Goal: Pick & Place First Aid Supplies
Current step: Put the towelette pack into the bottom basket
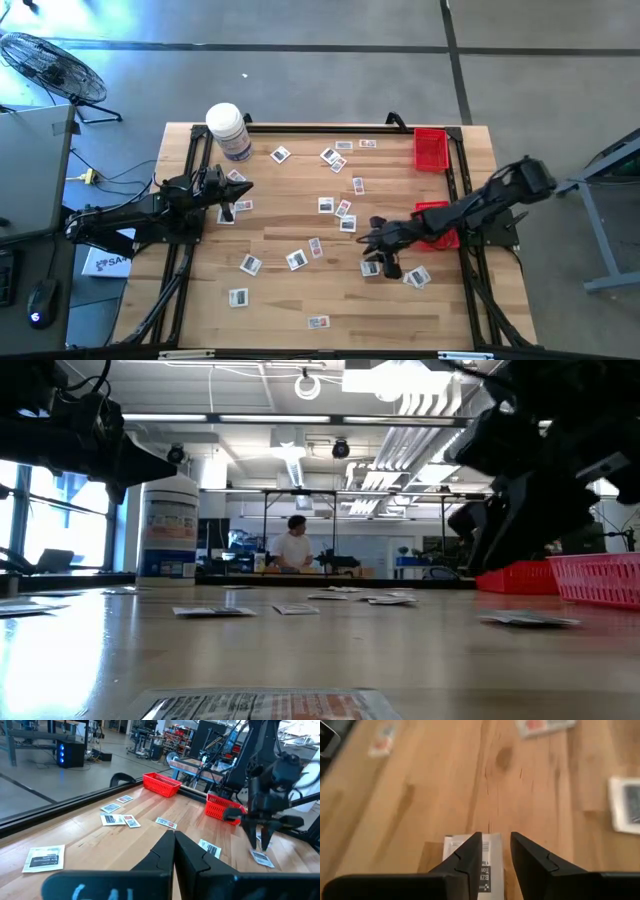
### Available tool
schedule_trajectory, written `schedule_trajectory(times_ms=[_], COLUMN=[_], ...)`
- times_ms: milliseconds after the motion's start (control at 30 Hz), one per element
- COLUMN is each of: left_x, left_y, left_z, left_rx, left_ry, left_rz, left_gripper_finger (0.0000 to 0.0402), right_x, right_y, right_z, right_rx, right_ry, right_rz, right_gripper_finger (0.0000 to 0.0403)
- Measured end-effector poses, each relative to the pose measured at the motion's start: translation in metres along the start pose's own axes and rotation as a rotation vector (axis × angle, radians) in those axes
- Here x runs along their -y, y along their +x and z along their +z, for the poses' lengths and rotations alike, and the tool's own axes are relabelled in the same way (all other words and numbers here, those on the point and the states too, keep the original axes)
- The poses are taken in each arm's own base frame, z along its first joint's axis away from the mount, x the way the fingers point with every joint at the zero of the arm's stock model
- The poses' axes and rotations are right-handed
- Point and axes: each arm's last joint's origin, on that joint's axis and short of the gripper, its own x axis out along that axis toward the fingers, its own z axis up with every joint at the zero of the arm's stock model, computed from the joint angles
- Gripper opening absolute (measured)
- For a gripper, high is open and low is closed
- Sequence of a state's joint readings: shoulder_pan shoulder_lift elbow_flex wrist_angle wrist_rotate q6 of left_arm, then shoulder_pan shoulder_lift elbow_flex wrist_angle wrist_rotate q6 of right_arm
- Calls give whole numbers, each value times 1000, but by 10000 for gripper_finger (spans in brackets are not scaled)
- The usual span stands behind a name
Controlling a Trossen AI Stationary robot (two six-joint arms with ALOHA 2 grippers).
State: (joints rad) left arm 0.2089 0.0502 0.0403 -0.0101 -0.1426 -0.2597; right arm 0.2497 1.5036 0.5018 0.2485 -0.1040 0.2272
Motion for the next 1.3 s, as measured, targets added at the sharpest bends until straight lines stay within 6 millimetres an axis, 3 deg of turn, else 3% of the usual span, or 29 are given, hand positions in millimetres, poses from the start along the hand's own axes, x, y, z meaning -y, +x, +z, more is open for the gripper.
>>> schedule_trajectory(times_ms=[333, 633, 1133, 1300], left_x=[0, 0, 0, 0], left_y=[0, 0, 0, 0], left_z=[0, 0, 0, 0], left_rx=[0, 0, 0, 1], left_ry=[0, 0, 0, 0], left_rz=[0, 0, 0, 0], left_gripper_finger=[1, 1, 1, 1], right_x=[0, 2, -3, -2], right_y=[28, 29, 30, 30], right_z=[11, 9, 9, 16], right_rx=[-182, -220, -216, -220], right_ry=[-24, -59, -69, -37], right_rz=[-33, -68, -100, -106], right_gripper_finger=[96, 91, 5, 3])
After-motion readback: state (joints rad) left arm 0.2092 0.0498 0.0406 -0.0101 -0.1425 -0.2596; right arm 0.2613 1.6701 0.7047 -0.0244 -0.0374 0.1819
